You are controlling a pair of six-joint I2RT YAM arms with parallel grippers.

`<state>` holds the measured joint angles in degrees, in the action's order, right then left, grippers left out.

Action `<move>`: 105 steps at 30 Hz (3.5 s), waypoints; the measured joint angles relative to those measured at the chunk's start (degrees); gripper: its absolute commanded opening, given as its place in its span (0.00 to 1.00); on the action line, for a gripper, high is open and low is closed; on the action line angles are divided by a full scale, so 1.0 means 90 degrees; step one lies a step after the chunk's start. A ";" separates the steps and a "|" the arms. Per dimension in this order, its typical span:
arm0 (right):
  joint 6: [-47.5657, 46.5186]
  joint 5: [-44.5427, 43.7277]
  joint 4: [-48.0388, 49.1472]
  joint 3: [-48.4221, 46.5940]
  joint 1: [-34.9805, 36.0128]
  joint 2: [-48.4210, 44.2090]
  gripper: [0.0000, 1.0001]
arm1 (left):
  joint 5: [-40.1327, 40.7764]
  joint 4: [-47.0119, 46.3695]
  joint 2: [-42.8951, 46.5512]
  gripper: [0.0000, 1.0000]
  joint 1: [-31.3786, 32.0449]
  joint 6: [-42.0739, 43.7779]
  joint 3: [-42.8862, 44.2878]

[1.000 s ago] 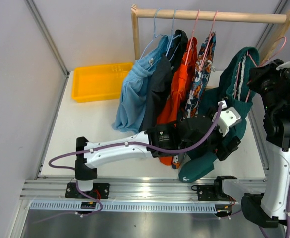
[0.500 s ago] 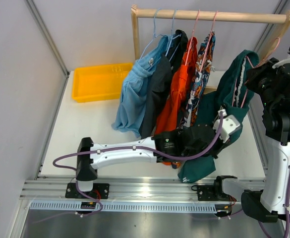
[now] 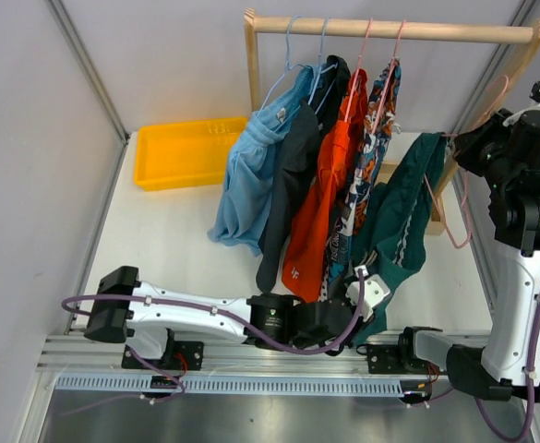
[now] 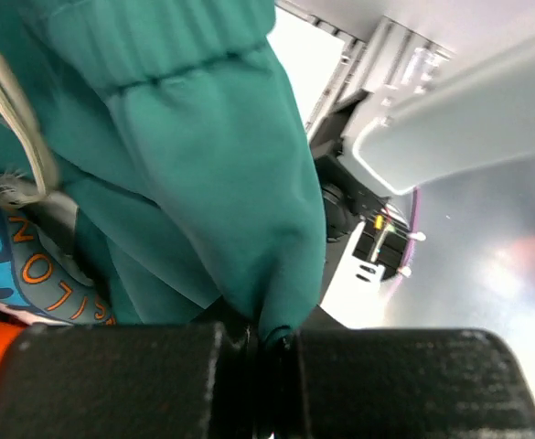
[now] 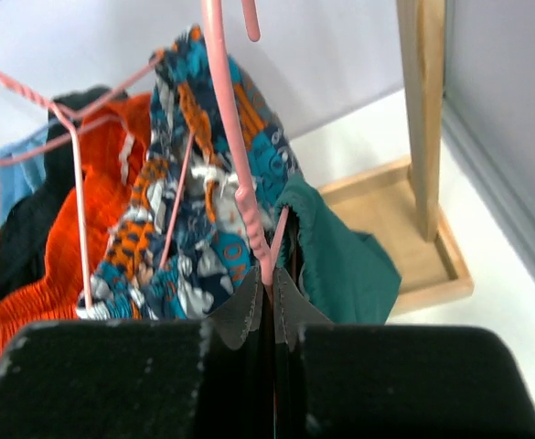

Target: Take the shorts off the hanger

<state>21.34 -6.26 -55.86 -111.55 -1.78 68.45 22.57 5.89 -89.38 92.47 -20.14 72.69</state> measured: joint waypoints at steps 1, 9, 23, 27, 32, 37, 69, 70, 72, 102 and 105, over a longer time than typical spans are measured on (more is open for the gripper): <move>0.0036 0.0066 -0.0002 0.0114 -0.0007 -0.0083 0.00 | 0.0068 0.0029 -0.0036 0.00 0.0000 -0.0041 0.0005; 0.0418 0.0986 -0.0114 0.2225 -0.0053 -0.1846 0.00 | 0.0323 0.0770 -0.1137 0.00 -0.0367 0.0129 0.2006; 0.0401 0.0656 -0.1081 -0.0277 0.0104 -0.1596 0.00 | 0.0517 0.1795 -0.1455 0.00 -0.0736 -0.0168 0.2076; 0.0386 0.0287 -0.0539 -0.0617 0.0104 -0.0923 0.00 | 0.0571 0.2084 -0.0721 0.00 0.0709 -0.0590 0.0797; 0.0386 0.0041 0.0199 -0.0903 0.0104 0.0223 0.00 | 0.1020 0.2552 0.0248 0.00 0.2135 -0.0930 0.0323; 0.0386 -0.0049 0.0940 -0.1195 0.0109 0.1404 0.00 | 0.1630 0.3014 0.0799 0.00 0.2849 -0.1355 0.0321; 0.0376 0.0092 0.3266 0.2239 -0.0257 0.0289 0.99 | 0.3818 0.7601 0.2837 0.00 0.2181 -0.3548 0.1219; 0.0362 0.0090 0.3152 0.2414 -0.0265 0.0112 0.99 | 0.3857 0.7660 0.2970 0.00 0.1933 -0.3517 0.1236; 0.0328 0.0083 0.2960 0.2718 -0.0296 -0.0250 0.99 | 0.3922 0.7745 0.3308 0.00 0.1443 -0.3228 0.1309; 0.0408 0.1052 0.2310 0.4804 -0.0510 -0.2370 1.00 | 0.1479 0.3351 -0.0180 0.00 -0.8772 0.2203 0.7626; 0.0401 0.1076 0.2285 0.4816 -0.0359 -0.2346 0.99 | 0.1188 0.2261 -0.0731 0.00 -0.9090 0.2300 0.7631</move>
<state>24.95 3.42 -35.29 -68.20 -5.02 47.33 33.26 26.24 -95.96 10.66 0.56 141.36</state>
